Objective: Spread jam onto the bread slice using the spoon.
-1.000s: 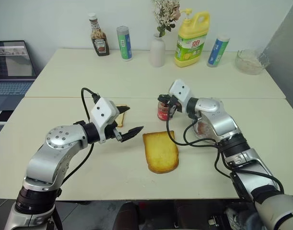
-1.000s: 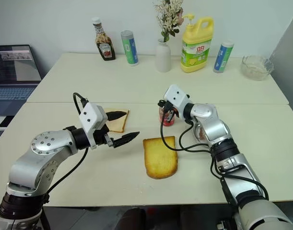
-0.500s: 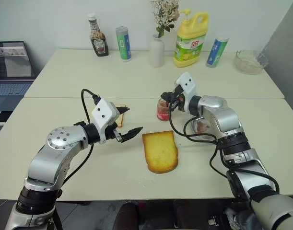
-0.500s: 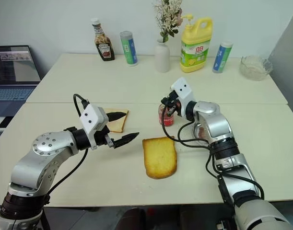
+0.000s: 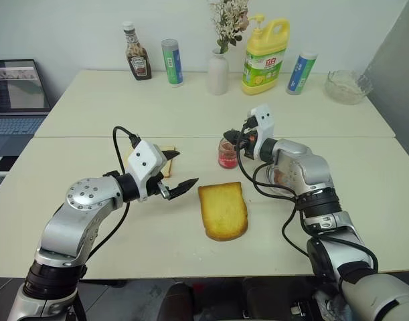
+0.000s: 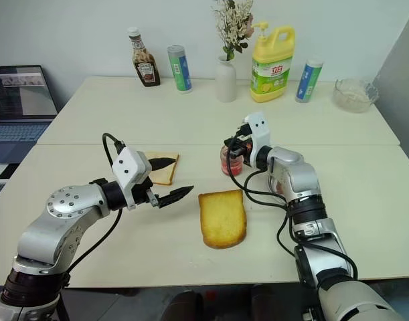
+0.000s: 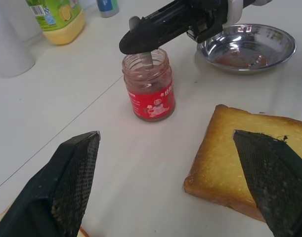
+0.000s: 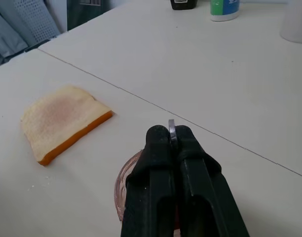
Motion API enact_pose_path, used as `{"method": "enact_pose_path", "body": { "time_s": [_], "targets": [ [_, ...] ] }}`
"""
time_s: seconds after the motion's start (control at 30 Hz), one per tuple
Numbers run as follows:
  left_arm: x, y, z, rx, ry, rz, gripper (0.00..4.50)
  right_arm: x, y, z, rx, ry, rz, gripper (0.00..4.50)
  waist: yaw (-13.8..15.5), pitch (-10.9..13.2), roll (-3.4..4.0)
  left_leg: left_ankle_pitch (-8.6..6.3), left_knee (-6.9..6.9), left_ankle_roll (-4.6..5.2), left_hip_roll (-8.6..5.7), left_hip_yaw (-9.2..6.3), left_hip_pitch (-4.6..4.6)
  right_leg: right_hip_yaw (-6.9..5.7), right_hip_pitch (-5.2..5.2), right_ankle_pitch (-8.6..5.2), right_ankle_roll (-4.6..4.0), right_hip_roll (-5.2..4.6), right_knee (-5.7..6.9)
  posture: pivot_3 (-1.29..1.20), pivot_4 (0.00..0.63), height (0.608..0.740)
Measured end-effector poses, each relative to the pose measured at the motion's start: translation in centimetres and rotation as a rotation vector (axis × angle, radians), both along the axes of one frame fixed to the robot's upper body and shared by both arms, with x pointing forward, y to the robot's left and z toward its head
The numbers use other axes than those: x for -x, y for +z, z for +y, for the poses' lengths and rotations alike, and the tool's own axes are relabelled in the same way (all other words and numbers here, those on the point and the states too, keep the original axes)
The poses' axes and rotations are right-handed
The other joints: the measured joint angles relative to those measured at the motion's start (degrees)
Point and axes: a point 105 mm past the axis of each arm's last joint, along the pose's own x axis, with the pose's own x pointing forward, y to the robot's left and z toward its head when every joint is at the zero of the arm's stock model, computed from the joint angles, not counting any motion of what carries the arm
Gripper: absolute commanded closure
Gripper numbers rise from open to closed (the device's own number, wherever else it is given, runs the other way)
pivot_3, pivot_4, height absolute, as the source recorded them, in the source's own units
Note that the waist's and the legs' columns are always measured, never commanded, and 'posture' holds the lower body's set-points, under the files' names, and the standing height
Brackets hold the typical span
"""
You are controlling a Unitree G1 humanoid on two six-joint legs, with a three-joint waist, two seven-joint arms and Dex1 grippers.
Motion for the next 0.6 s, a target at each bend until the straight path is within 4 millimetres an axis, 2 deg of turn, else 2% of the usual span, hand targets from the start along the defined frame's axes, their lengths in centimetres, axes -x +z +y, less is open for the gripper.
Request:
{"method": "enact_pose_path", "body": {
  "time_s": [0.43,0.6],
  "targets": [
    [-0.06,-0.52,-0.12,-0.019,-0.015,0.006,0.0,-0.12,-0.16,-0.99,-0.168,-0.056,0.149,4.49,-0.3,0.0,0.01,0.0,-0.05,0.0,0.01,0.01,-0.04,0.01,-0.04,0.0,0.0,0.01,-0.05,0.0,0.15,0.74],
    [-0.08,-0.53,-0.11,-0.022,-0.015,0.003,0.0,-0.1,0.51,-0.92,-0.205,-0.058,0.162,4.49,-0.5,0.0,0.01,0.0,-0.05,0.0,0.01,0.01,-0.06,0.01,-0.04,0.0,0.0,0.01,-0.08,0.0,0.15,0.74]
  ]
}}
